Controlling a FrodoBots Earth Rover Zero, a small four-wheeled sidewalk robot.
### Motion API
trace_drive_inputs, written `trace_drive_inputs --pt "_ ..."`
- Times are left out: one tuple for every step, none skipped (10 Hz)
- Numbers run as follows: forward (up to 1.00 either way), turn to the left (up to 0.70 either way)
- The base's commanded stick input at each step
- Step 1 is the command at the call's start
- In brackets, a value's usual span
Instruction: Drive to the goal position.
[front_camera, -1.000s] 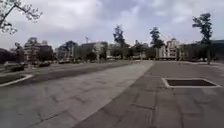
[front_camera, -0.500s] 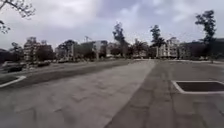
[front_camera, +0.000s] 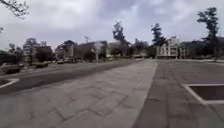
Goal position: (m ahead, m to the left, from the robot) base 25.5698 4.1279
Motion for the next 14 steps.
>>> trace_drive_inputs --pt "0.7 -0.35" --pt "0.7 -0.21" --pt "0.7 -0.01" --pt "0.7 0.0" --pt "0.7 0.0" --pt "0.7 0.0" --pt "0.7 0.0" --pt "0.7 0.0" --pt "0.7 0.0" --pt "0.7 0.0" --pt "0.7 0.0" --pt "0.7 0.0" --pt "0.7 0.0" --pt "0.7 0.0"
